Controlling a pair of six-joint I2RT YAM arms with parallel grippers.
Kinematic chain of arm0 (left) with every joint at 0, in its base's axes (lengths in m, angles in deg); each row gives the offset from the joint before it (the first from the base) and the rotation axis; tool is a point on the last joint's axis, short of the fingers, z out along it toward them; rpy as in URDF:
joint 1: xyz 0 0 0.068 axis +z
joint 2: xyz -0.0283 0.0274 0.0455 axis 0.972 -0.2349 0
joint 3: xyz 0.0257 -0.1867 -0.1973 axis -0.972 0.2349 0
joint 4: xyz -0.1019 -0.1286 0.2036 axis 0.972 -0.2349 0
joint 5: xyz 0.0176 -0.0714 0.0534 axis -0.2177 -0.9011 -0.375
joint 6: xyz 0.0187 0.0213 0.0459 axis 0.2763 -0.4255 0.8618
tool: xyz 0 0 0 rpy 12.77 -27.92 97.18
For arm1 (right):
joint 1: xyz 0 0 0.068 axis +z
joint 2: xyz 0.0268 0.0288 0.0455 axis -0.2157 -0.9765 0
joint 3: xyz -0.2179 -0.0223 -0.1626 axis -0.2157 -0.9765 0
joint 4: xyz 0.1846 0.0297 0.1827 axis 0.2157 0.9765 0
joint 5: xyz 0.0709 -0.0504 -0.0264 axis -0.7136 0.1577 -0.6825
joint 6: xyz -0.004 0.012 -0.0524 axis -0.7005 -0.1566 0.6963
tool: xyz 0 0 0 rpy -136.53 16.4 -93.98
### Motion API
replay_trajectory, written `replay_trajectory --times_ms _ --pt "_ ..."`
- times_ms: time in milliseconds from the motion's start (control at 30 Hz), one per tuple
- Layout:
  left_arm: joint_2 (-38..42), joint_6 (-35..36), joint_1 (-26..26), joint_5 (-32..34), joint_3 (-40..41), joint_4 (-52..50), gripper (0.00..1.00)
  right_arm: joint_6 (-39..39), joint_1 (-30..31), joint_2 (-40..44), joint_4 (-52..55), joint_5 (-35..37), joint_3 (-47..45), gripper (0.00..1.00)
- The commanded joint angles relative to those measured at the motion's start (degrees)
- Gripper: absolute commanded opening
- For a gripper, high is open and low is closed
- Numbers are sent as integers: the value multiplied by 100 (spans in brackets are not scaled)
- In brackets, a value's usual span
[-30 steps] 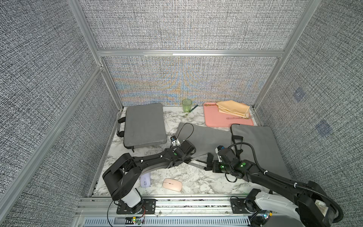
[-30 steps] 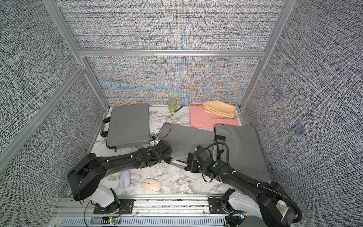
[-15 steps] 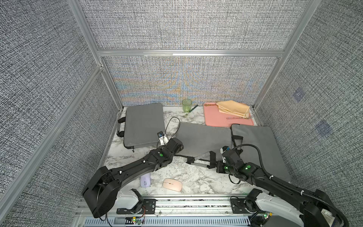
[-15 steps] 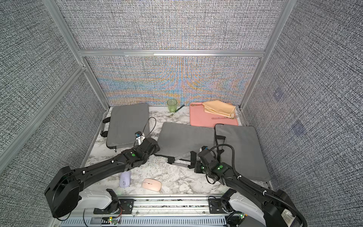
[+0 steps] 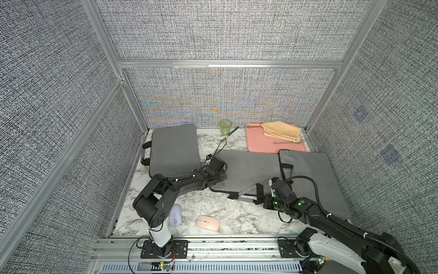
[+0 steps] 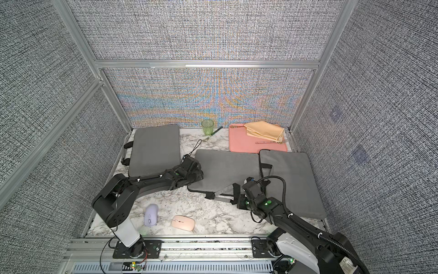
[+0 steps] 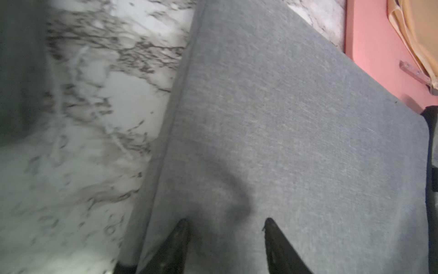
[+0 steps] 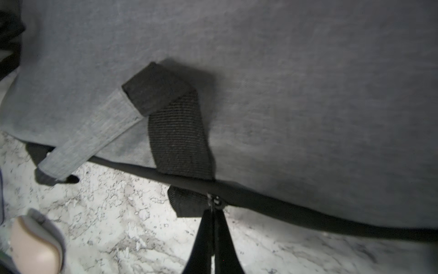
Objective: Put the mouse into the laptop bag
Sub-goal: Unzip the zipper on the zippered laptop bag.
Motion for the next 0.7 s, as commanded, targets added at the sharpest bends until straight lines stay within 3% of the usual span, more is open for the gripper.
replay_trajectory --times_ms 0,367,533,667 --pt "-344 -160 -70 -1242 -91 728 35 99 264 -60 -300 -203 179 0" --pt "171 -639 -658 -644 232 803 34 47 1739 -1878 -1053 141 1336 0" --pt "915 -530 -691 55 479 158 41 -86 1748 -1938 -1007 375 1288 0" --pt "1418 -273 -596 679 560 -319 57 -258 1364 -1383 -560 610 961 0"
